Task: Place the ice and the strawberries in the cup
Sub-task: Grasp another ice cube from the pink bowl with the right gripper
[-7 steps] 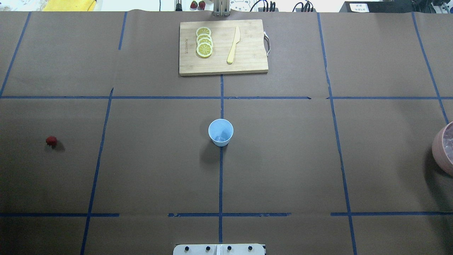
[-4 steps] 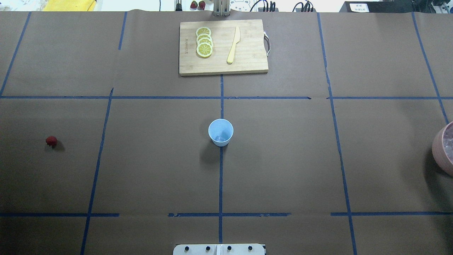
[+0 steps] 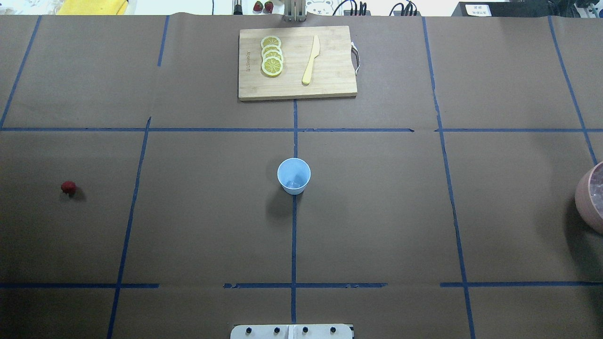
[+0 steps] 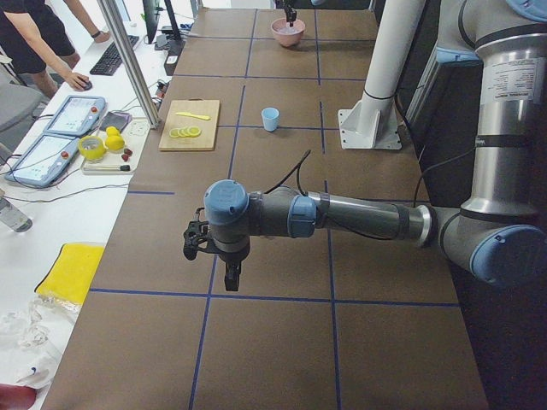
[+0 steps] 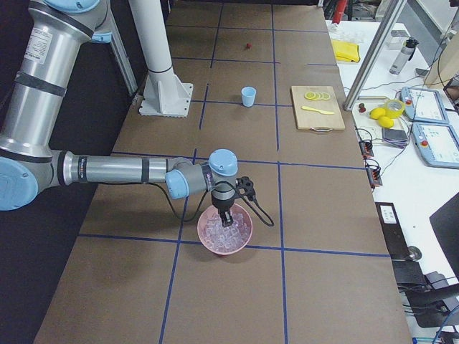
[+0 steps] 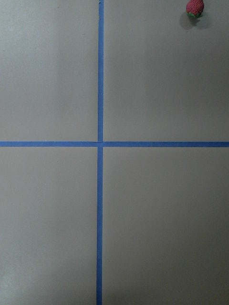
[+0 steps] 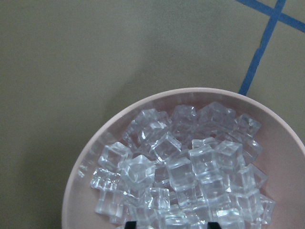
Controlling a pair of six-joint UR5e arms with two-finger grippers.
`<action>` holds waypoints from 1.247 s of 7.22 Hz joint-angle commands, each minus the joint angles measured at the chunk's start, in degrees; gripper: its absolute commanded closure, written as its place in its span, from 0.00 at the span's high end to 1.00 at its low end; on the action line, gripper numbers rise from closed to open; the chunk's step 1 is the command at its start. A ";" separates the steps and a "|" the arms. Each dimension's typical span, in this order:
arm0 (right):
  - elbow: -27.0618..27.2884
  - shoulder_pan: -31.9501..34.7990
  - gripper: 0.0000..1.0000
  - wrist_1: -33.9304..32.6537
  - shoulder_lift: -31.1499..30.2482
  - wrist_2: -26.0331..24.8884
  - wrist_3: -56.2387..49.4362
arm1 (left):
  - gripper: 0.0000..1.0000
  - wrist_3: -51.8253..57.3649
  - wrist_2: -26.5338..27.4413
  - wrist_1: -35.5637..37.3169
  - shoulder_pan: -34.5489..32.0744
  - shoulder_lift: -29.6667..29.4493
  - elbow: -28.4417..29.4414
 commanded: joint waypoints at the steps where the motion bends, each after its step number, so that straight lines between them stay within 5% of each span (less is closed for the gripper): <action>1: -0.93 -0.84 0.59 -0.10 0.50 -0.11 -0.13 | 1.00 -0.07 0.07 0.00 0.00 -0.01 -0.46; 9: -2.95 -2.52 0.59 -0.10 0.06 0.15 -0.22 | 1.00 -0.07 0.07 0.00 0.00 0.08 -1.25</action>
